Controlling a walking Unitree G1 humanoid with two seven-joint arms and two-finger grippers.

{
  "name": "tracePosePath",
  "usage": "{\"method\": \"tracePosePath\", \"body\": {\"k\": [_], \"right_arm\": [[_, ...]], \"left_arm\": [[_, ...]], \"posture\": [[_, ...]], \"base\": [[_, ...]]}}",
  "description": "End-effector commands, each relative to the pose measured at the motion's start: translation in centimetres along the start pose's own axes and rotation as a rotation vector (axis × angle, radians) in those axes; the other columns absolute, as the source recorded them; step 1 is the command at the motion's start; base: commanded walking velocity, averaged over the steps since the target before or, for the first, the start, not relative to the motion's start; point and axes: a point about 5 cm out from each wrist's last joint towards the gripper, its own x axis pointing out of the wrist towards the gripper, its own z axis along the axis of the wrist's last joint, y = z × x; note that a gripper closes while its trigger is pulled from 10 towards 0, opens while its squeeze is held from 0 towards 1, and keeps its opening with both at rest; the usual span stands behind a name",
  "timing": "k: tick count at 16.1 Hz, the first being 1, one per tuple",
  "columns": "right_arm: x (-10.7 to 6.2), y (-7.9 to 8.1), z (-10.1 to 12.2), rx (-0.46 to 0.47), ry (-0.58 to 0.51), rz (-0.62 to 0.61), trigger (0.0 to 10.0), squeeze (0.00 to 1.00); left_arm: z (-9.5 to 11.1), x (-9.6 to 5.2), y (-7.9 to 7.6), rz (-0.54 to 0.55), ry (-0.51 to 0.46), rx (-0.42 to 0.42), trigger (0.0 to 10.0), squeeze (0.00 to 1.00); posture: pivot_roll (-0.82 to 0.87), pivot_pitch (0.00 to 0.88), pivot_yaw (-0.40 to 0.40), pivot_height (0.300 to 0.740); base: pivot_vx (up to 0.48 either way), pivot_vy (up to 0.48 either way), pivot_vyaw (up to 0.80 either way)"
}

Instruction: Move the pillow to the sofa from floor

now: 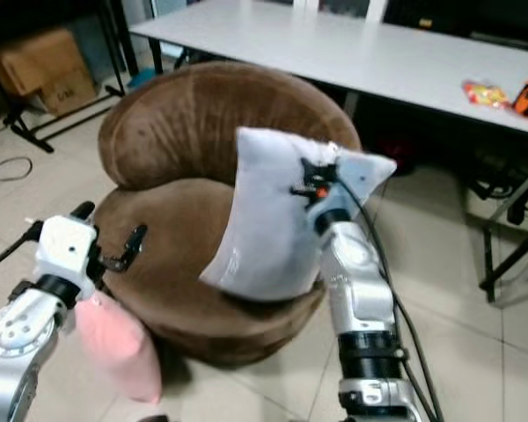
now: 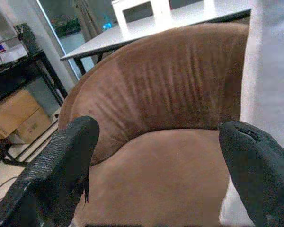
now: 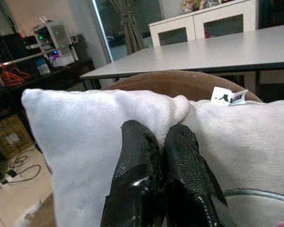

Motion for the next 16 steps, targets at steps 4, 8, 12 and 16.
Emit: {"method": "tracePosePath", "body": {"k": [4, 8, 12, 16], "right_arm": [[0.3, 2.9, 1.6, 0.014, -0.056, 0.117, 10.0, 0.00], [0.4, 3.6, 1.9, 0.035, -0.056, 0.156, 10.0, 0.00], [0.7, 3.1, 1.7, 0.007, -0.041, 0.120, 10.0, 0.00], [0.6, 2.4, 1.5, -0.008, -0.034, 0.100, 10.0, 0.00]], "left_arm": [[0.2, -0.6, 0.3, 0.000, -0.007, -0.007, 10.0, 0.00], [0.1, -0.8, 0.3, -0.007, -0.004, -0.002, 10.0, 0.00], [-0.1, -0.8, 0.2, -0.026, 0.009, 0.021, 10.0, 0.00], [-0.2, -0.9, 0.1, -0.043, 0.017, 0.028, 10.0, 0.00]], "posture": [[-0.01, 0.000, -0.029, 0.740], [0.00, 0.000, -0.029, 0.740], [0.00, 0.000, -0.030, 0.740], [-0.01, 0.000, -0.027, 0.740]], "base": [[0.215, 0.000, 0.78], [0.296, 0.000, 0.00], [0.297, 0.000, 0.00], [0.294, 0.000, 0.00]]}}
